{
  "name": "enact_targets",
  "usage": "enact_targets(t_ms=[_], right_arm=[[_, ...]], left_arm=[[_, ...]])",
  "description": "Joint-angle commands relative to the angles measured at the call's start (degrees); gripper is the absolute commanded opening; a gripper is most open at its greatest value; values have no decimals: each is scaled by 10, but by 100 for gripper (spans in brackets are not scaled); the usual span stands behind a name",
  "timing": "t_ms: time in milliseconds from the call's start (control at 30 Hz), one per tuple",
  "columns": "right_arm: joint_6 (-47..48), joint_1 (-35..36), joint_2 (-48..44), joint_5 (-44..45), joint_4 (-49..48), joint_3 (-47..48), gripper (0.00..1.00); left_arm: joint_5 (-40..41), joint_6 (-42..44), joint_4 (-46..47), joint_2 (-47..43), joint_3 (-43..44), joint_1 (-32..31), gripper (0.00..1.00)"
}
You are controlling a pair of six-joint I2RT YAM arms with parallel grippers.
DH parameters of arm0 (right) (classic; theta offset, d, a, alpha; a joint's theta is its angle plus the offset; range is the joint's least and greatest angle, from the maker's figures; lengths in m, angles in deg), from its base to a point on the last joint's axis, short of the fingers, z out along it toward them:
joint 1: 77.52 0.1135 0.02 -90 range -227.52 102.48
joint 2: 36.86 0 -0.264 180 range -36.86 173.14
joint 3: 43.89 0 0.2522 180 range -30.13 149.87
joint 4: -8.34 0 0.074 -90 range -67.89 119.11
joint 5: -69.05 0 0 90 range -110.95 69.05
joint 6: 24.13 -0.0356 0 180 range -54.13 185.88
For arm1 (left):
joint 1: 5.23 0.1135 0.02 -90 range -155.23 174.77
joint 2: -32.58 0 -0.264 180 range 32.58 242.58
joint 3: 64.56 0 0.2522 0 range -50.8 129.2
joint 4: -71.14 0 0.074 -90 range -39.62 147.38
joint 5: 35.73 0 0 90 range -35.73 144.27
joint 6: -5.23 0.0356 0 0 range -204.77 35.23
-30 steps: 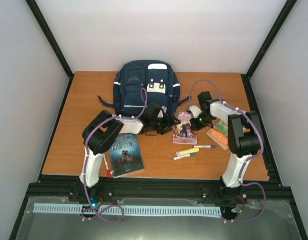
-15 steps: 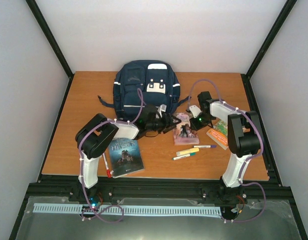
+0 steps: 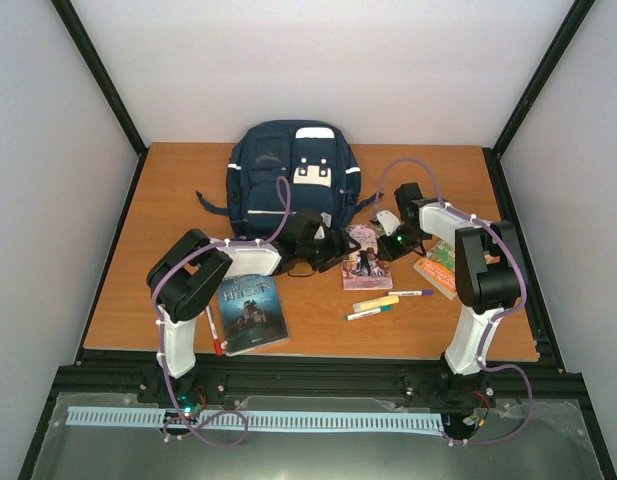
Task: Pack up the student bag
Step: Pick up the book from the center of the board.
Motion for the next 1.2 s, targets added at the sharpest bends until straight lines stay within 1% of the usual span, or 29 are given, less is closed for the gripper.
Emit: enact_targets(t_ms=[0, 67, 167, 333, 500, 567, 700, 800, 933, 1100, 1167], right_arm=[[-8, 16, 54, -21, 22, -34, 24], [-8, 16, 54, -22, 22, -33, 24], [-7, 16, 53, -22, 22, -36, 24], [-8, 16, 53, -22, 22, -35, 24], [-8, 16, 54, -26, 22, -34, 24], [-8, 16, 55, -26, 22, -34, 24], [-8, 16, 54, -27, 22, -35, 25], [-8, 16, 54, -26, 22, -34, 25], [-8, 16, 55, -30, 22, -34, 25], [-6, 16, 58, -33, 23, -33, 26], [-6, 16, 58, -31, 24, -34, 26]], left_arm=[[82, 69, -153, -13, 50, 0, 79], [99, 74, -180, 4, 68, 5, 81], [113, 78, -193, 30, 85, 14, 82], [79, 77, -177, 73, 110, 25, 81], [98, 75, -176, 78, 111, 25, 80], [77, 72, -152, 87, 112, 25, 79], [16, 37, -50, 106, 90, 25, 76], [-10, 19, 17, 102, 72, 24, 72], [-28, 2, 79, 84, 51, 24, 64], [-22, -17, 100, 61, 31, 23, 52], [-21, -18, 97, 59, 31, 23, 45]])
